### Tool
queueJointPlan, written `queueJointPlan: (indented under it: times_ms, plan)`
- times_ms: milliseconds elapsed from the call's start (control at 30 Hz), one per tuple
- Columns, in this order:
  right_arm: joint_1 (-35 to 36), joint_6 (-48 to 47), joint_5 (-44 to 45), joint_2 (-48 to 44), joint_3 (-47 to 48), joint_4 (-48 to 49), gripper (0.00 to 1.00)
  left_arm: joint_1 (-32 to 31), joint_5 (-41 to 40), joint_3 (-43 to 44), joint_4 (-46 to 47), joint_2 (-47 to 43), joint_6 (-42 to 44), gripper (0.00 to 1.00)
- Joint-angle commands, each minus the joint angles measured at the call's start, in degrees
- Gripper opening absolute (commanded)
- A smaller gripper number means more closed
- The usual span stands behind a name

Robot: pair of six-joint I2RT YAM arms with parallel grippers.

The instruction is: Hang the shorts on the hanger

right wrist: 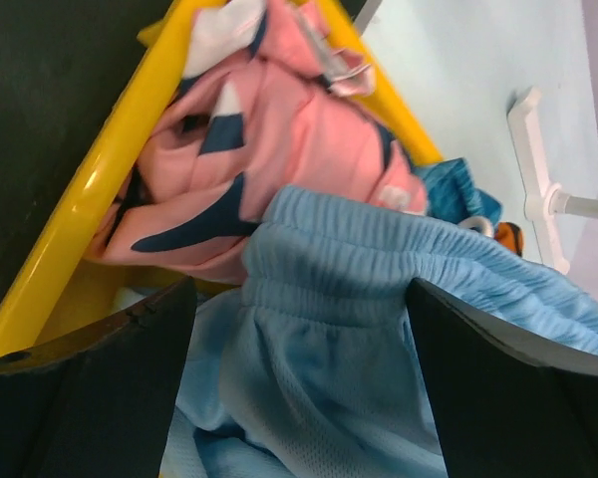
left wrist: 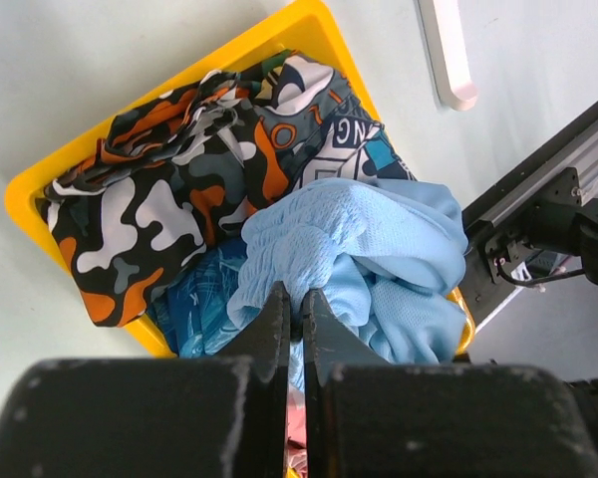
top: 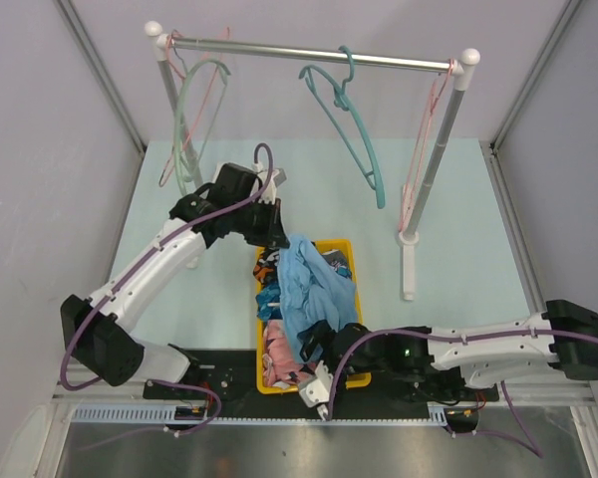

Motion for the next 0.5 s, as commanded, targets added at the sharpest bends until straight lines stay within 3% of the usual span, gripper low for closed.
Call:
queueJointPlan:
  times_ms: [0,67,100,233,300,467]
  plan:
    - [0.89,-7.43,6.07,1.1,-5.02,12.99,0.91,1.69,2.11,-1.41,1.44,-2.4,-2.13,0.0]
    - [0.36,-9.03,9.41,1.71,-7.49,19.21,0.85,1.96,2.56,-1.59,1.53,-2.75,-1.96,0.0]
    - [-0.16,-9.21,10.2,1.8,-7.32,20.38,0.69,2.05,2.82,-2.11,1.53,-3.45,-1.87,0.0]
    - [-2.8,-5.19,16.16,1.8,1.25,19.43,0.25,2.13,2.91,-3.34,1.53,-6.26,-0.64,0.0]
    - [-4.99,-2.12,17.23,0.84,6.1,13.65,0.03,2.48,2.73,-3.35,1.18,-7.76,0.42,0.0]
    - [-6.93,7.45,17.77,-4.43,20.32,-0.23,0.0,4.33,2.38,-1.94,-1.28,-13.29,2.61,0.0]
